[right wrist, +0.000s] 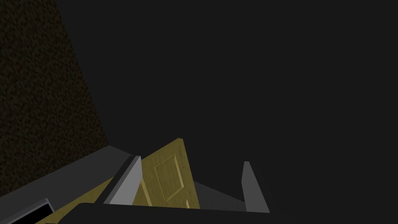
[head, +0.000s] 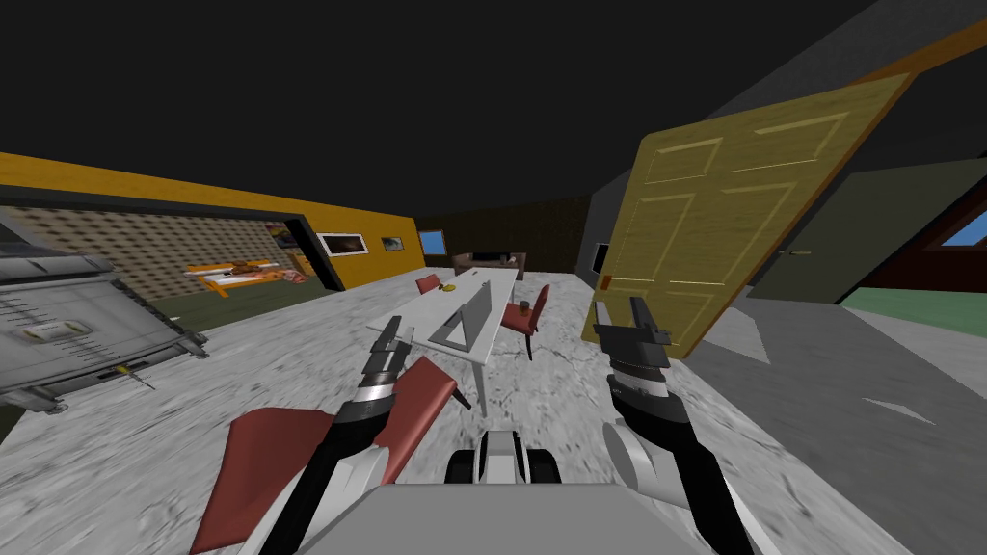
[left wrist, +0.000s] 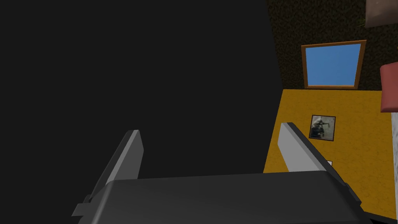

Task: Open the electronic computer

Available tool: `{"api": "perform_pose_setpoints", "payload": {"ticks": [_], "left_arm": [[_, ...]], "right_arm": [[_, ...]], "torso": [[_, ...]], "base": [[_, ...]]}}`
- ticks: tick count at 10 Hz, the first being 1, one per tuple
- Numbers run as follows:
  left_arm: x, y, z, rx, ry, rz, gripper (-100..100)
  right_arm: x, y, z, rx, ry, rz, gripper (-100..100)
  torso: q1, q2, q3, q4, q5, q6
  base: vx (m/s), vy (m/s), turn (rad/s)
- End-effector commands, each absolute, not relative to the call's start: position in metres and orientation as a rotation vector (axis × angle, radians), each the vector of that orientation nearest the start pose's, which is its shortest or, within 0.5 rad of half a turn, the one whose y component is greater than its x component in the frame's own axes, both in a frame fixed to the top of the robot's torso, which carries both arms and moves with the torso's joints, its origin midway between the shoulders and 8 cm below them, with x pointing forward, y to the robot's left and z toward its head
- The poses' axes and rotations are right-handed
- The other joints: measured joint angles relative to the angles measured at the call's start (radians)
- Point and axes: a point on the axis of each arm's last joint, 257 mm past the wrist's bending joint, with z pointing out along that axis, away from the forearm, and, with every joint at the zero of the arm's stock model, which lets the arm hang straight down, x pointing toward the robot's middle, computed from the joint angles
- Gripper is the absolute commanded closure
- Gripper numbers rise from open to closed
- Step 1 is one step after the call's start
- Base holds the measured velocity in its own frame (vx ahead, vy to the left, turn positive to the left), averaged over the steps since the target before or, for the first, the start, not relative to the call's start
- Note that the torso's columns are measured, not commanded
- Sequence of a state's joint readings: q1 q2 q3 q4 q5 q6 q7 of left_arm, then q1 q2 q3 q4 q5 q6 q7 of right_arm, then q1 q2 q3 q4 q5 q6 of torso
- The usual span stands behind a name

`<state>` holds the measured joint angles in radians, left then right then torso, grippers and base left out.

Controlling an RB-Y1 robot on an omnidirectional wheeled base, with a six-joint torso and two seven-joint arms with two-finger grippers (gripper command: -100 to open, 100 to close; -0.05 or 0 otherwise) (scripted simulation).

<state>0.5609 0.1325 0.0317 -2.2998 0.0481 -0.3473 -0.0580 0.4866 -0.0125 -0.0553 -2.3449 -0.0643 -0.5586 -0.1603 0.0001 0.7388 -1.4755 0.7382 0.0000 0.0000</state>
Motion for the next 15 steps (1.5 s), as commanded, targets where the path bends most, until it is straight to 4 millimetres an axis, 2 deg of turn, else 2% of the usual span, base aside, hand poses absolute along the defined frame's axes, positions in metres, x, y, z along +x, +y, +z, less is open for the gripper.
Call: {"api": "perform_pose_setpoints", "payload": {"ticks": [1,15], "left_arm": [[0.362,0.292,-0.025,-0.727,0.883,-1.159,-100],[0.379,0.285,-0.075,-0.757,1.188,-0.995,-100]], "right_arm": [[0.315,-0.295,0.068,0.616,0.449,1.475,0],[0.315,-0.295,0.068,0.616,0.449,1.475,0]], "torso": [[0.000,0.000,0.000,0.000,0.000,0.000],[0.000,-0.001,0.000,0.000,0.000,0.000]], "base": [[0.024,-0.024,-0.055],[0.030,-0.024,-0.058]]}}
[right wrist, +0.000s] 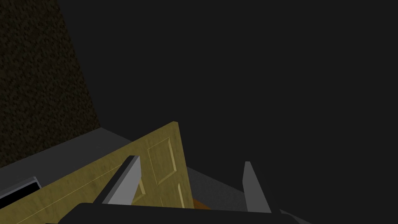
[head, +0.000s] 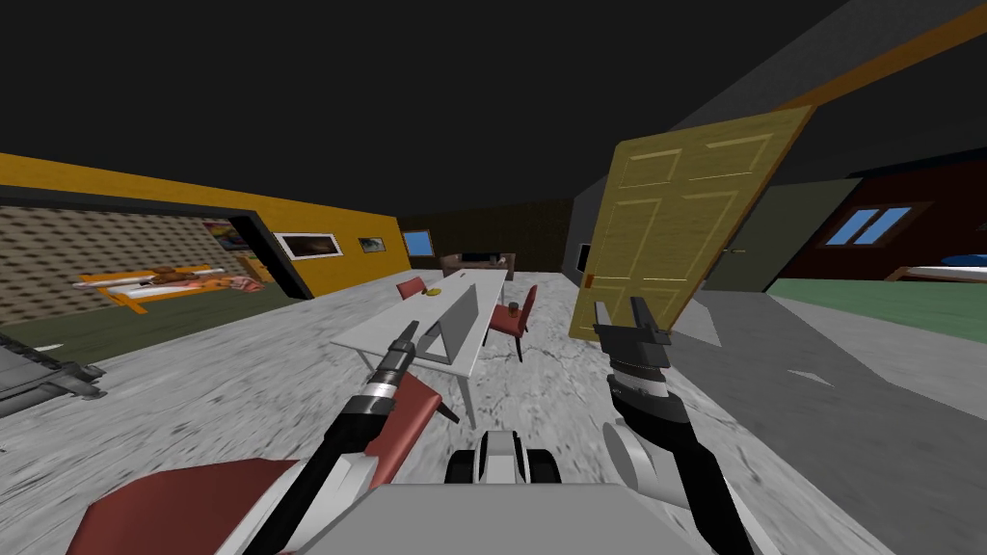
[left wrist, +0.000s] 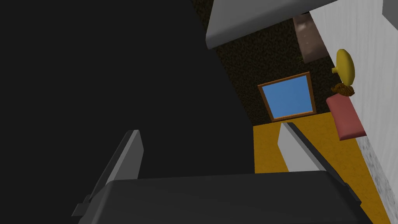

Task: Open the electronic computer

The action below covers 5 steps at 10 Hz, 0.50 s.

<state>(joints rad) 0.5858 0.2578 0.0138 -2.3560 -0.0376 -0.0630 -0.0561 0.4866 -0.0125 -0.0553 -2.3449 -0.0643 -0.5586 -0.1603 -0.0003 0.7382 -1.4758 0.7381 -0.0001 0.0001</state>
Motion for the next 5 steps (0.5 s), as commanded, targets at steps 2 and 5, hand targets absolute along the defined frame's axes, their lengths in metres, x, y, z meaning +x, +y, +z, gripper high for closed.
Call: {"api": "perform_pose_setpoints", "payload": {"ticks": [2,5], "left_arm": [[0.381,0.286,-0.085,-0.756,1.246,-0.955,-100],[0.382,0.287,-0.096,-0.756,1.307,-0.910,-100]], "right_arm": [[0.315,-0.295,0.068,0.616,0.449,1.475,0],[0.315,-0.295,0.068,0.616,0.449,1.475,0]], "torso": [[0.000,-0.001,0.000,0.000,0.000,0.000],[0.001,0.000,0.000,0.000,0.000,0.000]], "base": [[0.039,-0.025,-0.067],[0.035,-0.023,-0.060]]}}
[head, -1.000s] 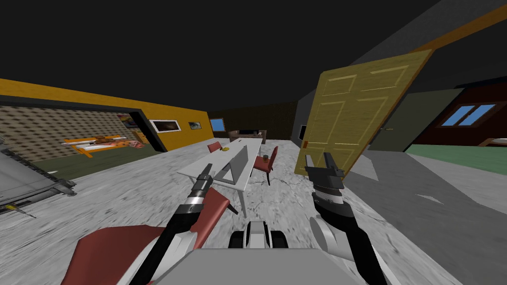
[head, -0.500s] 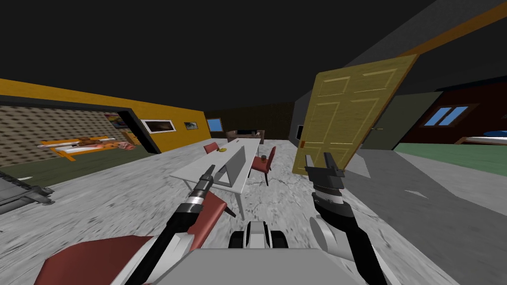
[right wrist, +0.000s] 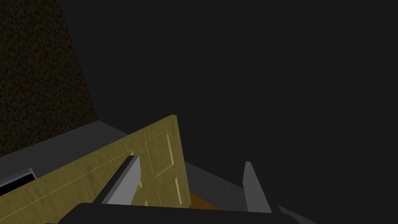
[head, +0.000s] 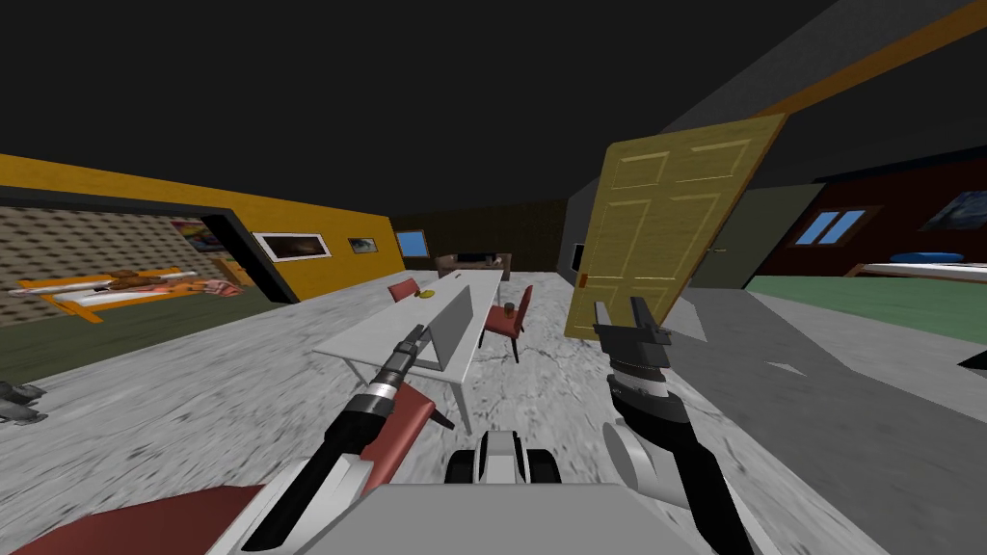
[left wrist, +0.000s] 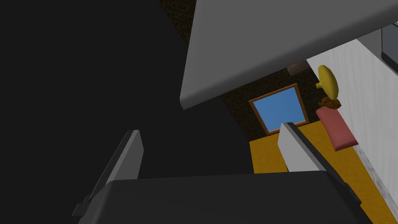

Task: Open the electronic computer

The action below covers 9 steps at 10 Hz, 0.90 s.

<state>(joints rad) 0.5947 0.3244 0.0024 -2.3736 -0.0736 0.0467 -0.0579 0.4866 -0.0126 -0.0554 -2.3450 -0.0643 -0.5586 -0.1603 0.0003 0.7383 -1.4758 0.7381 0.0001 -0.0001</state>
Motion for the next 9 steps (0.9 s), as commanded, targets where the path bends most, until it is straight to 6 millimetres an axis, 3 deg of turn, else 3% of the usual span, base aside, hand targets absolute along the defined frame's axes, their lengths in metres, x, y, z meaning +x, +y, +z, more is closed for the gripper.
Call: {"api": "perform_pose_setpoints", "payload": {"ticks": [1,5,8,9], "left_arm": [[0.382,0.288,-0.100,-0.755,1.326,-0.894,-100],[0.382,0.292,-0.116,-0.752,1.410,-0.823,-100],[0.380,0.291,-0.110,-0.752,1.398,-0.832,-100],[0.380,0.291,-0.109,-0.753,1.398,-0.832,100]], "right_arm": [[0.315,-0.295,0.068,0.616,0.449,1.475,0],[0.315,-0.295,0.068,0.616,0.449,1.475,0],[0.315,-0.295,0.068,0.616,0.449,1.475,0],[0.315,-0.295,0.068,0.616,0.449,1.475,0]], "torso": [[0.000,0.000,0.000,0.000,0.000,0.000],[0.000,-0.001,0.000,0.000,0.000,0.000],[0.001,-0.003,-0.002,-0.001,0.000,0.000],[0.000,-0.001,-0.001,-0.001,0.000,0.000]], "base": [[0.027,-0.016,-0.054],[0.032,-0.022,-0.055],[0.058,-0.003,-0.008],[0.009,0.000,0.000]]}}
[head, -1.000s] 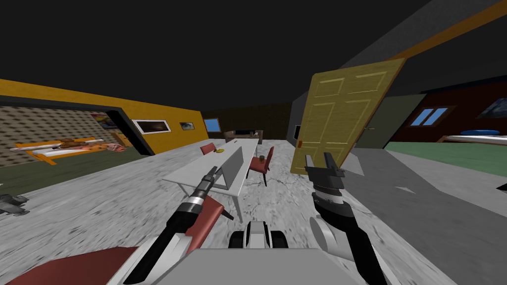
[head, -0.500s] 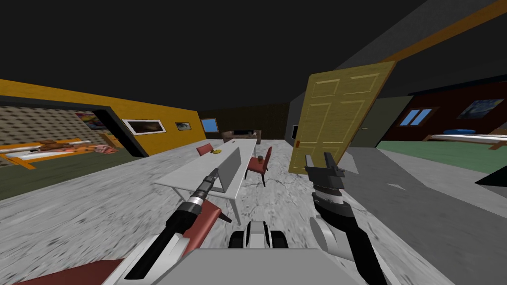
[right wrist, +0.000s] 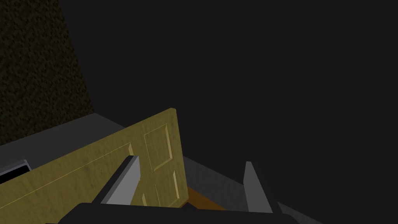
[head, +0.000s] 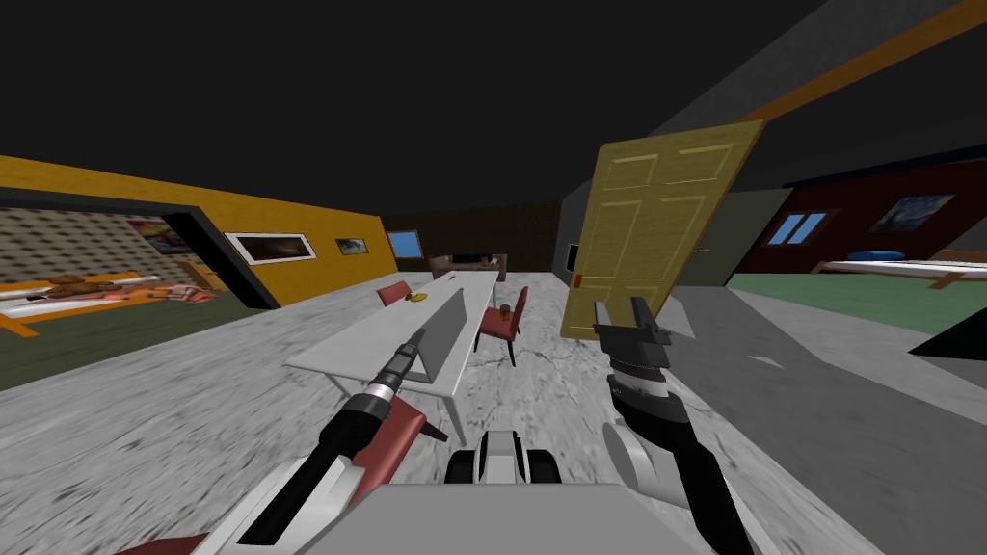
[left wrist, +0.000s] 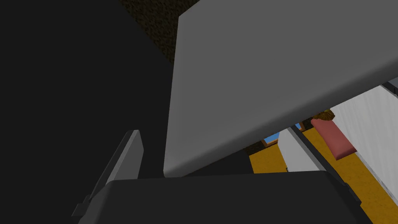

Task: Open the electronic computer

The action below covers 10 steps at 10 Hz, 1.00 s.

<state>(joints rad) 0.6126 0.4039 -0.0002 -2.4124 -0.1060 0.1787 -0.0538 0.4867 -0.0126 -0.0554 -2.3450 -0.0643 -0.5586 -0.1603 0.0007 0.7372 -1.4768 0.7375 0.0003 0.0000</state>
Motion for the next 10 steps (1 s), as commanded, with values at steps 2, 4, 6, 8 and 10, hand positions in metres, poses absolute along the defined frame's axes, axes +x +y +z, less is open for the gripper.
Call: {"api": "perform_pose_setpoints", "payload": {"ticks": [2,4,6,8,10], "left_arm": [[0.378,0.285,-0.112,-0.847,1.374,-0.917,100],[0.377,0.282,-0.113,-0.911,1.356,-0.973,100],[0.376,0.278,-0.115,-0.975,1.337,-1.030,100],[0.374,0.271,-0.117,-1.069,1.304,-1.115,100],[0.377,0.270,-0.128,-1.119,1.289,-1.149,100]], "right_arm": [[0.315,-0.295,0.069,0.616,0.449,1.475,0],[0.315,-0.295,0.068,0.616,0.449,1.475,0],[0.315,-0.295,0.068,0.616,0.449,1.475,0],[0.315,-0.295,0.068,0.616,0.449,1.475,0],[0.315,-0.295,0.068,0.616,0.449,1.475,0]], "torso": [[0.005,0.003,0.003,0.000,0.005,0.000],[0.007,0.001,0.002,-0.003,0.007,-0.001],[0.004,-0.002,0.000,-0.003,0.004,-0.001],[0.001,-0.001,-0.001,-0.001,0.001,0.000],[-0.005,0.002,0.001,0.001,-0.001,0.000]], "base": [[0.018,0.096,0.017],[0.024,0.139,0.005],[0.015,0.109,0.015],[0.028,0.139,0.019],[0.011,0.075,0.001]]}}
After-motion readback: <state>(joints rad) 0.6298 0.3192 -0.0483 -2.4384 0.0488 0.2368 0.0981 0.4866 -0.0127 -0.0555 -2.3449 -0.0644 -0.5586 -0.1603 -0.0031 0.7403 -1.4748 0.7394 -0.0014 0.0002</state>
